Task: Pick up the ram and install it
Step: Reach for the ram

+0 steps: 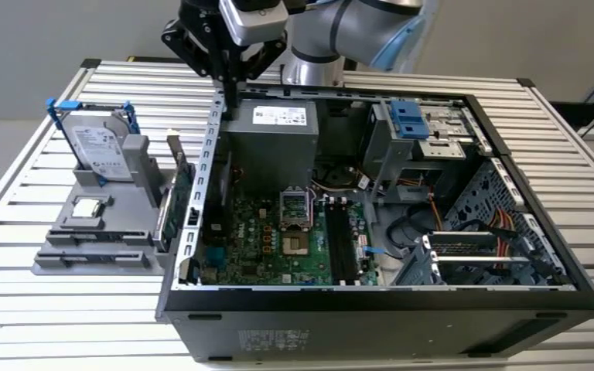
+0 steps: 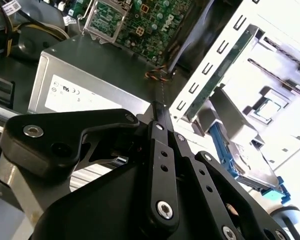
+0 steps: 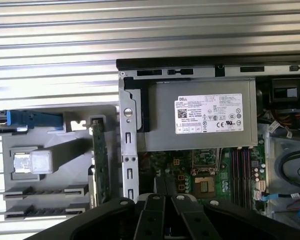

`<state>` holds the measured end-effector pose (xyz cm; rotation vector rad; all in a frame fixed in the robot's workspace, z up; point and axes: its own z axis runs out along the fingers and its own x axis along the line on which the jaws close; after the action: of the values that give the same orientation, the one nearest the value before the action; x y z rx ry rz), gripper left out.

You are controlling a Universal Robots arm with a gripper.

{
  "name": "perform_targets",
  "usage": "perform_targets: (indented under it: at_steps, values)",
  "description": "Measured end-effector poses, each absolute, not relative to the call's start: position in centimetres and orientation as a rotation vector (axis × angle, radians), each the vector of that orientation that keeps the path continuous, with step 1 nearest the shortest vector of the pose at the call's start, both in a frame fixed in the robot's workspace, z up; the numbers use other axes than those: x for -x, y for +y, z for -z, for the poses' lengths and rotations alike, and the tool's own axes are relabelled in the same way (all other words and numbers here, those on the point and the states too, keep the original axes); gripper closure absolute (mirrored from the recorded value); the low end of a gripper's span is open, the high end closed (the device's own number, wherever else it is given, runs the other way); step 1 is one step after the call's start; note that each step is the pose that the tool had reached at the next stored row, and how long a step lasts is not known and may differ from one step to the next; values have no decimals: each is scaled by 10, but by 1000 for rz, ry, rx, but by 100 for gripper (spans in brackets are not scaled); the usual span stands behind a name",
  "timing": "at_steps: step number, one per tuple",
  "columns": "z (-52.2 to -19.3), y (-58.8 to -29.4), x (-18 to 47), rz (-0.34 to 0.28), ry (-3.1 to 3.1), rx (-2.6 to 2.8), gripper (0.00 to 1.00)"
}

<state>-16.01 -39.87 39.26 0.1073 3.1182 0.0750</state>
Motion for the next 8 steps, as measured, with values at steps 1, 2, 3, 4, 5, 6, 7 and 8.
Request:
perform_targets:
  at_steps: [1, 2, 3, 4, 5, 6, 7, 8]
  values:
    - [-393, -399, 161, -75, 3118, -107, 100]
    - [-393, -399, 162, -75, 3118, -107, 100]
    - [-393, -399, 163, -75, 3118, -107, 100]
    - [-393, -399, 164, -75, 3118, -107, 100]
    - [-393, -399, 165, -75, 3118, -107, 100]
    - [-393, -399, 166, -75, 3118, -107, 100]
    - [-393, -399, 167, -75, 3118, -107, 100]
    - [-393, -399, 169, -75, 3118, -107, 100]
